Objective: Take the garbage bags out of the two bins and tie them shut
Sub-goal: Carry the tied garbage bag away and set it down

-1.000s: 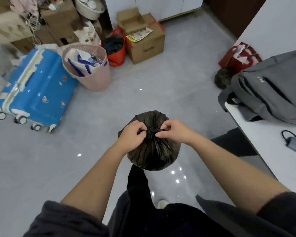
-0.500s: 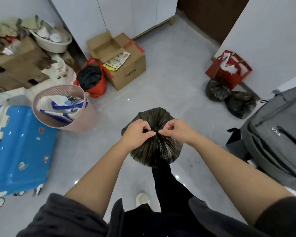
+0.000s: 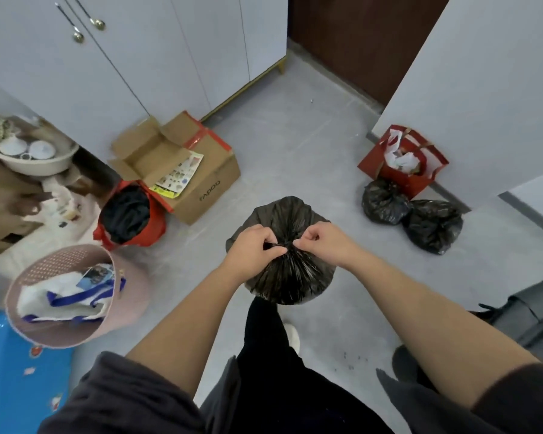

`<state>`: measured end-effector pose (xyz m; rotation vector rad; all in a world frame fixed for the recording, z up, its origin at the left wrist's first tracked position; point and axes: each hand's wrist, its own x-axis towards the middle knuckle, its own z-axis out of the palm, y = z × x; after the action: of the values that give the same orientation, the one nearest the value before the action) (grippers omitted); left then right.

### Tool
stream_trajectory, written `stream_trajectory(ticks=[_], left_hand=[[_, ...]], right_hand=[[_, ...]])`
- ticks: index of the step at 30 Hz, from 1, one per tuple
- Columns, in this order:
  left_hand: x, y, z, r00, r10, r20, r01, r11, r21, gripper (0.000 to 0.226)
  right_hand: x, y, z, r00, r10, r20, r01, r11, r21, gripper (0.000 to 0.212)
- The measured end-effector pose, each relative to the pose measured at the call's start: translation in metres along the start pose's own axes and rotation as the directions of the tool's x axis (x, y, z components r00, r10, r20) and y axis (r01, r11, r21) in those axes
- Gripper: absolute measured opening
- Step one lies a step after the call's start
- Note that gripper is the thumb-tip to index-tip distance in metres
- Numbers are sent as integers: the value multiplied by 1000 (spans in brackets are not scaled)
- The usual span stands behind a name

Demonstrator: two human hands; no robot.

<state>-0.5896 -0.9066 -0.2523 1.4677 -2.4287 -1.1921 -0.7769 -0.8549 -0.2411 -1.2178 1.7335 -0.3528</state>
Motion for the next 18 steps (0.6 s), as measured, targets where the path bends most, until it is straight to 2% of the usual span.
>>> stream_trajectory(ticks=[6, 12, 18], left_hand=[[142, 37, -4, 987, 83, 139, -94, 993, 69, 21], [251, 88, 28, 950, 106, 294, -144, 983, 112, 21], [333, 157, 88, 936, 98, 338, -167, 969, 181, 23]], right_hand=[[80, 33, -80, 991, 113, -71, -110, 993, 44, 38], [128, 93, -155, 969, 219, -113, -205, 971, 126, 49], [157, 175, -232, 957, 243, -158, -217, 962, 165, 49]])
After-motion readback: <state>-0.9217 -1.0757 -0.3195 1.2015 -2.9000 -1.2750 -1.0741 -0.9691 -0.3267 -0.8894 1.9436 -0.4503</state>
